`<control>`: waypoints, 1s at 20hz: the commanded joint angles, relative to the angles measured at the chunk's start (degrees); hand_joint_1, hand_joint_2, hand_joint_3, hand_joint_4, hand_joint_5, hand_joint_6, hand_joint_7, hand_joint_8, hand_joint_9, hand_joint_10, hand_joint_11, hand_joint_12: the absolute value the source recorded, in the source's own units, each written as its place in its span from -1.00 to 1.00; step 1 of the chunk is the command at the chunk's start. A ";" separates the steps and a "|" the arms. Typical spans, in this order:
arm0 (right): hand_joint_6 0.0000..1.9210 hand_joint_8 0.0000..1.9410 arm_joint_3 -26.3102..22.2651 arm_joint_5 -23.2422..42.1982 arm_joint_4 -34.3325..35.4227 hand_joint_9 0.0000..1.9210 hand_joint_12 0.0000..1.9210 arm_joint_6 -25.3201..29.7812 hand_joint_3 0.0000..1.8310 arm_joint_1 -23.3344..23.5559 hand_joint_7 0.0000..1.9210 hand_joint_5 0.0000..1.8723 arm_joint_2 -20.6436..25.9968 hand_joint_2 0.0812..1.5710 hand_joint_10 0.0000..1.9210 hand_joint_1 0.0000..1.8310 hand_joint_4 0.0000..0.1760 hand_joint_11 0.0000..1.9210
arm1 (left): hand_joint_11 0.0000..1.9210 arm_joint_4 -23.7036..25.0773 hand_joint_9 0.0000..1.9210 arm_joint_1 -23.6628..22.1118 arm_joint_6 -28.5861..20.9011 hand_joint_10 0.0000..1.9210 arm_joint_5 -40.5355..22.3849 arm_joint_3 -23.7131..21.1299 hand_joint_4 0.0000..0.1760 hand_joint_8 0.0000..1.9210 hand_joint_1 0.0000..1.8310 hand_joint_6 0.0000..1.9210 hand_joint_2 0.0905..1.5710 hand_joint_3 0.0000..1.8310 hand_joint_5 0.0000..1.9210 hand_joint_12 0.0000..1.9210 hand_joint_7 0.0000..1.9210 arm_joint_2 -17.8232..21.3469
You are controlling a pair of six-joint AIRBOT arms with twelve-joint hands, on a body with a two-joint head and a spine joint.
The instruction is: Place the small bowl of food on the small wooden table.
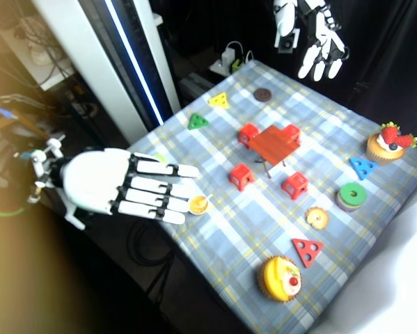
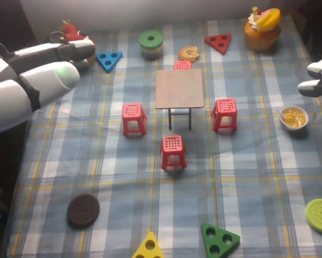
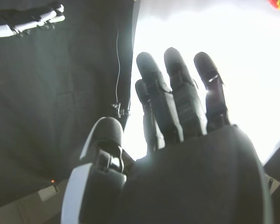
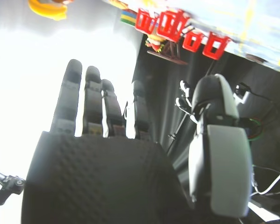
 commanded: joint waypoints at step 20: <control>-0.14 -0.33 12.35 -18.66 -10.15 0.24 0.20 3.96 -1.00 16.52 0.27 0.04 -8.42 0.31 -0.95 0.38 -1.00 -0.25 | -1.00 -0.35 -0.63 1.08 -1.39 -1.00 -6.64 0.72 -0.18 -1.00 -0.67 -1.00 0.74 -1.00 -0.46 -0.36 -0.49 -0.72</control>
